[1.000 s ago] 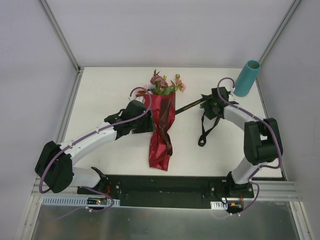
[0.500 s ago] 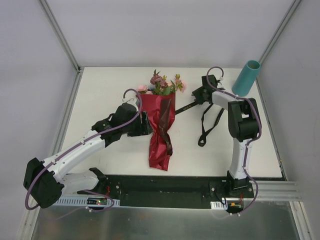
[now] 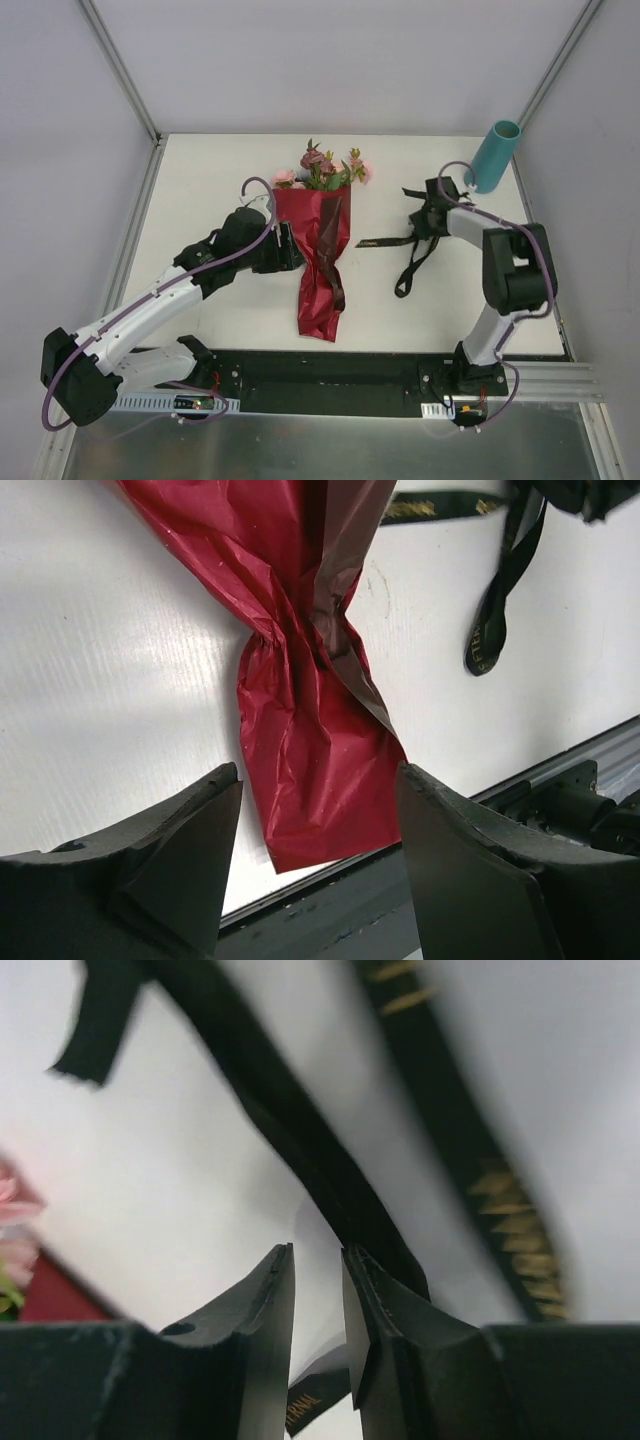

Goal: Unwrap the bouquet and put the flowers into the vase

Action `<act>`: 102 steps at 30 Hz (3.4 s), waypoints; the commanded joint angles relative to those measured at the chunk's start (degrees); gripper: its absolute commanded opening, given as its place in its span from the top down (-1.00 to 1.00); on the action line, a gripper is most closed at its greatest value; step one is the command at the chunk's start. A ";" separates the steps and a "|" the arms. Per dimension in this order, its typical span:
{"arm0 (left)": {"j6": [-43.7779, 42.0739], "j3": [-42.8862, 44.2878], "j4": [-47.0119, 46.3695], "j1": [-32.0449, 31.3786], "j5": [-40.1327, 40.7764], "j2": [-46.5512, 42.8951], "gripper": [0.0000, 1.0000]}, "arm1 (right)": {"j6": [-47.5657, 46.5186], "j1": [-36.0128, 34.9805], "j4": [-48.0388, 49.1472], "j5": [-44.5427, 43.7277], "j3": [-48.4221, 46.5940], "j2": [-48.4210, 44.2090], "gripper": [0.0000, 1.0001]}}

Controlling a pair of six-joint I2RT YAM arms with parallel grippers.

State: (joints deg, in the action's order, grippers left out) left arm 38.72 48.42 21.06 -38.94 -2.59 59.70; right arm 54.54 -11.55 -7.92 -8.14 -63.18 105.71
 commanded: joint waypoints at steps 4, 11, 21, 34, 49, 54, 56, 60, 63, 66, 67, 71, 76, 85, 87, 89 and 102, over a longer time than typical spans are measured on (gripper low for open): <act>1.01 0.53 0.83 0.09 -0.66 -1.17 -0.29 | -2.15 11.36 -7.36 -5.22 17.11 -19.73 0.38; -0.66 0.97 0.83 0.09 0.66 0.76 -0.31 | -8.83 29.63 -9.30 -2.94 26.17 -32.31 0.39; -5.67 9.31 1.09 0.09 -1.89 10.95 -0.38 | -14.90 37.84 -12.73 3.29 23.10 -34.07 0.39; -13.31 23.20 1.61 0.09 -2.33 28.62 -0.50 | -7.00 10.08 -12.99 3.66 23.01 -39.63 0.00; -14.02 26.63 1.70 0.09 0.92 37.24 -0.50 | -2.95 3.82 -17.39 -1.44 15.02 -24.16 -0.08; -14.37 27.51 1.70 0.09 0.57 38.73 -0.51 | -2.78 3.29 -19.58 -2.67 11.59 -18.80 -0.08; -14.55 27.95 1.70 0.09 0.75 39.44 -0.51 | -2.51 3.29 -20.29 -2.93 10.45 -17.04 -0.08; -14.55 28.83 1.71 0.09 0.13 40.49 -0.48 | -2.69 3.29 -20.55 -3.63 9.22 -14.84 0.05; -14.55 29.53 1.70 0.09 -0.31 41.37 -0.45 | -3.65 4.16 -20.64 -5.13 9.04 -14.31 0.42; -14.55 29.80 1.70 0.09 -0.22 41.90 -0.38 | -5.93 7.50 -20.55 -4.78 9.82 -14.74 0.88; -14.55 29.80 1.70 0.18 -0.05 41.90 -0.36 | -6.72 8.81 -20.47 -4.78 10.52 -15.53 1.00; -14.55 30.32 1.70 0.09 -0.40 42.07 -0.08 | -10.50 15.58 -20.81 -5.83 13.69 -21.32 1.00; -14.29 31.38 1.70 0.09 -0.93 42.69 0.27 | -15.60 22.96 -23.01 -10.93 16.77 -28.79 1.00; -13.06 30.77 1.79 0.09 -1.54 41.03 1.00 | -19.91 25.97 -26.70 -5.14 15.28 -37.85 0.31; -12.71 30.07 1.97 0.09 -0.84 39.62 1.00 | -20.70 25.88 -27.32 -2.51 14.75 -40.22 0.14; -12.27 29.10 2.32 0.09 0.73 37.87 1.00 | -21.23 25.70 -27.93 -0.04 14.66 -42.86 0.02; -7.35 19.44 5.74 0.88 11.72 25.74 1.00 | -15.70 6.38 -12.94 14.72 19.57 -50.51 -0.07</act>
State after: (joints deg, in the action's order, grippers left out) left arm 28.56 70.67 23.83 -38.89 3.60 89.73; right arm 35.77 1.54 -29.95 -0.30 -45.91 56.60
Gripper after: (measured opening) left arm 0.016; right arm 0.531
